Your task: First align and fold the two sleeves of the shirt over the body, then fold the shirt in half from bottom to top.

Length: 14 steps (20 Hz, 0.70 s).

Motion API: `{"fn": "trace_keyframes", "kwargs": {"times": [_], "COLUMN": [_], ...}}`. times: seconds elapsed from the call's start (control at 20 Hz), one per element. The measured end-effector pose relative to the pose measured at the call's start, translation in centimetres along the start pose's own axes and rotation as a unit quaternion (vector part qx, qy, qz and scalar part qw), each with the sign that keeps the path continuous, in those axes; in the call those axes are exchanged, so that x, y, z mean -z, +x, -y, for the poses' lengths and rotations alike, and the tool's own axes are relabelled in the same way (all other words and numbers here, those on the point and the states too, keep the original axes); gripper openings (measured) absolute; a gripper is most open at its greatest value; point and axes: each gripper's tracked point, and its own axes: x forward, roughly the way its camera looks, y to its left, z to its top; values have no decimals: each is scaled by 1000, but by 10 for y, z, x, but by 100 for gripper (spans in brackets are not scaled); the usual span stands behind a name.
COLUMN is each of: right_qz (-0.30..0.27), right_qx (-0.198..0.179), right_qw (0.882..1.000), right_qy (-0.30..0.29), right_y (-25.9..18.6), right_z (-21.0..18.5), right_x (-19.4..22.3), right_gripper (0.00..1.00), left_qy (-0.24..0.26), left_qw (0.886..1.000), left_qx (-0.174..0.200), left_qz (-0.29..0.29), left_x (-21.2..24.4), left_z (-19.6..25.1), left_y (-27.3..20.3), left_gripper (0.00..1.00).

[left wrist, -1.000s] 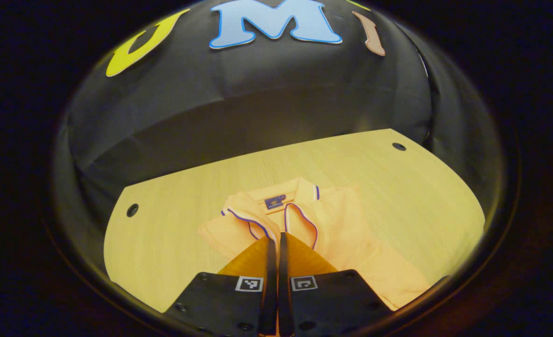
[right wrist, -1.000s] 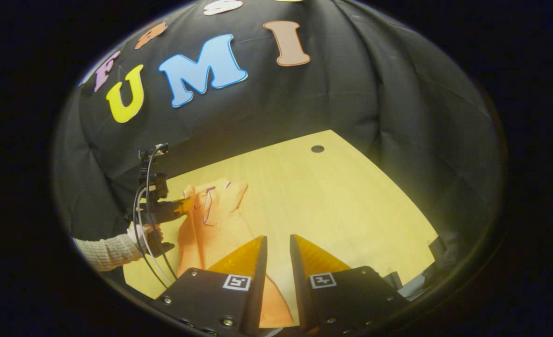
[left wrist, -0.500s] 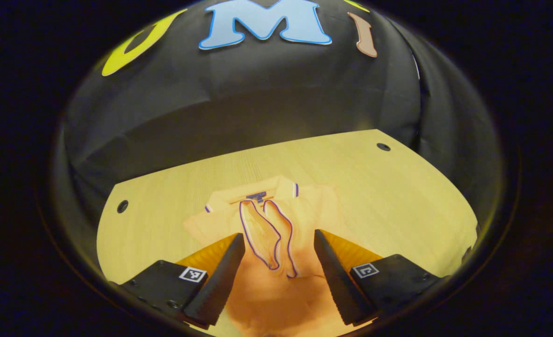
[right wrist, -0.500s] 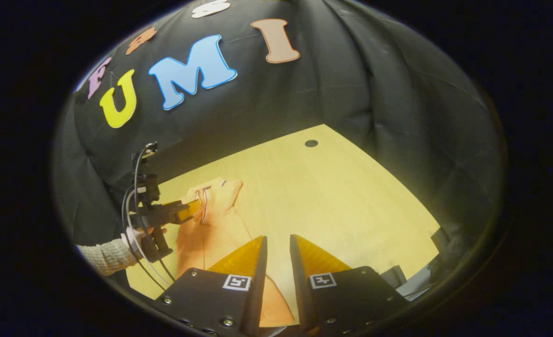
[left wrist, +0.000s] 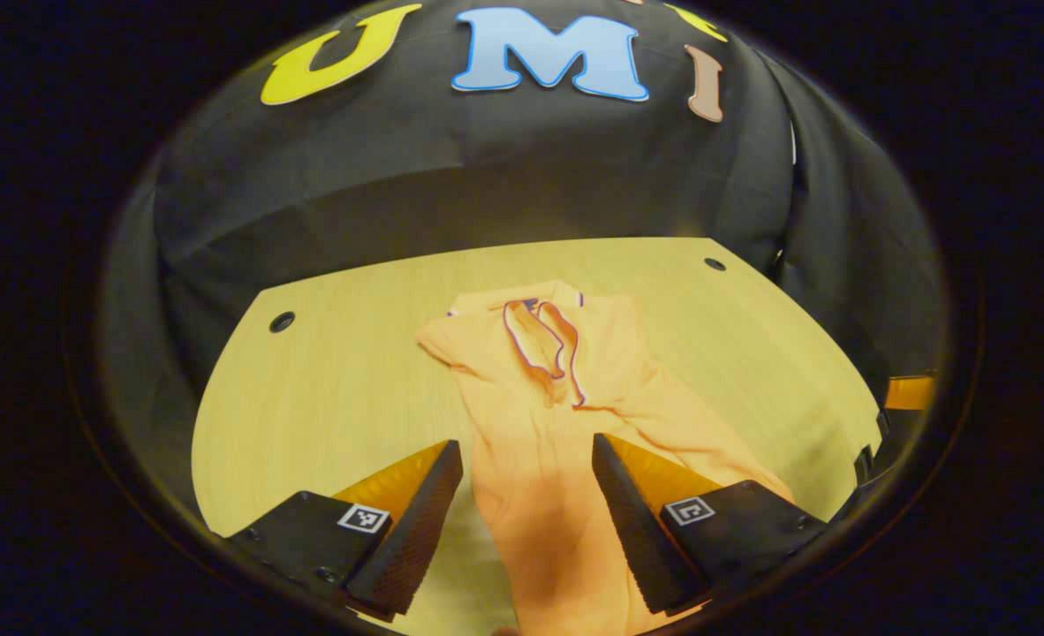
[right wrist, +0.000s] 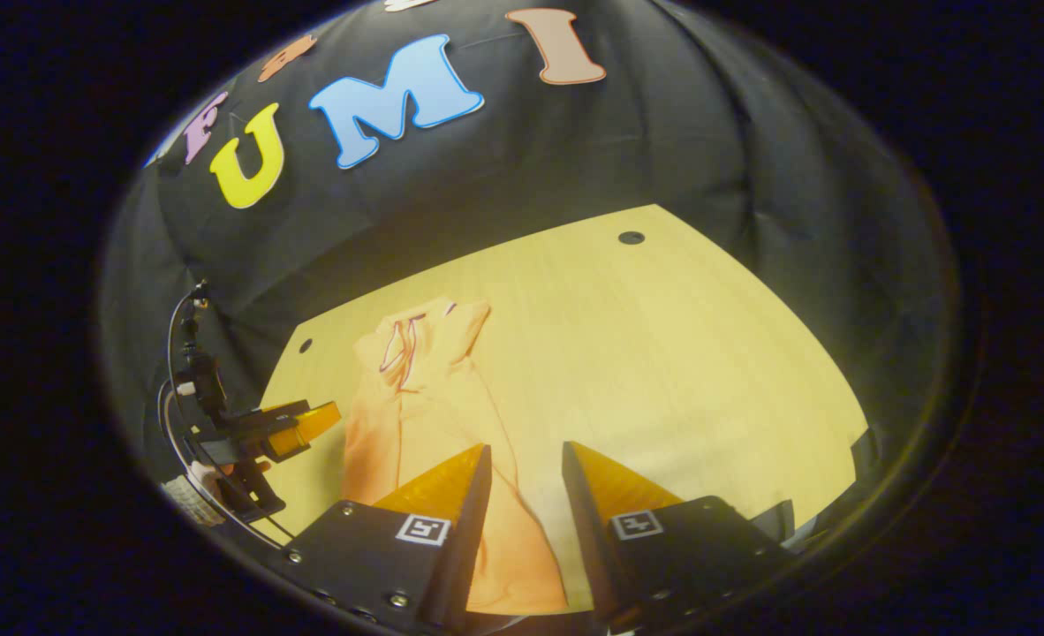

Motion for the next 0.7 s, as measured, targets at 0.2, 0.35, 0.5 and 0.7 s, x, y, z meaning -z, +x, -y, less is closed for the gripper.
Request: {"fn": "trace_keyframes", "kwargs": {"times": [0.2,0.35,0.5,0.7], "right_qz": [-35,-79,-126,-216], "right_qx": [-17,-18,-8,18], "right_qw": [999,996,991,975], "right_qy": [-18,-32,-43,-54], "right_y": [12,25,35,36], "right_z": [-10,-15,-16,-11], "right_x": [15,40,63,113], "right_gripper": [72,91,93,93], "left_qy": [-60,-96,-103,-105], "left_qw": [998,994,992,987], "left_qx": [-11,-28,-38,-23], "left_qz": [-20,-38,-64,-121], "left_x": [39,74,107,156], "left_z": [-17,-29,-33,-18], "left_y": [-35,-60,-78,-95], "left_gripper": [94,94,95,96]}}
